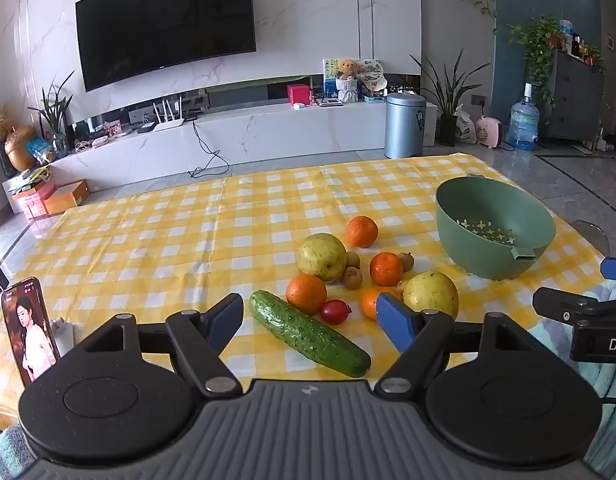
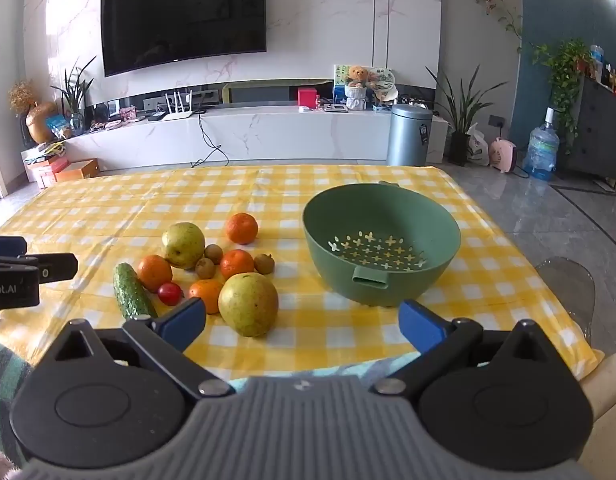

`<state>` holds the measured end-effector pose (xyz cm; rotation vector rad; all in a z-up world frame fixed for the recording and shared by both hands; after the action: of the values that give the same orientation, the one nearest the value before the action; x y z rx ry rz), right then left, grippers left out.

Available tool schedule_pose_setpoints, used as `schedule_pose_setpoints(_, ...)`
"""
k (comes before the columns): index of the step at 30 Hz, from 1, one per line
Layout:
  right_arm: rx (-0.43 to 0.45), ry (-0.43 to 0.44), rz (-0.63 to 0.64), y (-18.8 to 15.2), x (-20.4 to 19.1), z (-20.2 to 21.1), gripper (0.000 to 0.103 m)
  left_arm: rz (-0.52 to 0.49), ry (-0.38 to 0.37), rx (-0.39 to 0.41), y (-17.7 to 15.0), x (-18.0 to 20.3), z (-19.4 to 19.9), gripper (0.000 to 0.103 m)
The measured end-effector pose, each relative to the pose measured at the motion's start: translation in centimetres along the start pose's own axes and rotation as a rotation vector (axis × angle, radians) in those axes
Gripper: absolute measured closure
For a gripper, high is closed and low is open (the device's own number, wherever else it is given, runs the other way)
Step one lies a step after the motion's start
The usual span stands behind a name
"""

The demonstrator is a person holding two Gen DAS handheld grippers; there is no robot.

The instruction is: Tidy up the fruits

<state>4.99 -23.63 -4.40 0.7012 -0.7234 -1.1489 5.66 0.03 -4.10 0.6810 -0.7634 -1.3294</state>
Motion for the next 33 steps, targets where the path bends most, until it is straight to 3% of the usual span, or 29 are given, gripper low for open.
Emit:
schedule_pose_setpoints(5, 0.011, 0.011, -0.011, 0.17, 0.19, 0.40, 0.004, 0.007, -0.009, 0.003, -0.19, -0.10, 0.05, 0.019)
schedule_pose_setpoints(33, -0.025, 0.000, -0.043, -0.31, 0.55, -0.03, 0.004, 0.017, -0.020, -0.010, 0.03, -0.24, 0.12, 0.019)
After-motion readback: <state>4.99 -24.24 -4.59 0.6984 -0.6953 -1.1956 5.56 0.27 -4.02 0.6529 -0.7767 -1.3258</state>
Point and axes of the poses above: each gripper's, at about its wrist camera, not at the fingertips, and z roughly against the way its jaws point, x to its right, y to its top, the point moved 7 cm from there along -z, roughly the way its jaws point, and after that the axes turned 12 degrees about z, right-handed, at the moved point
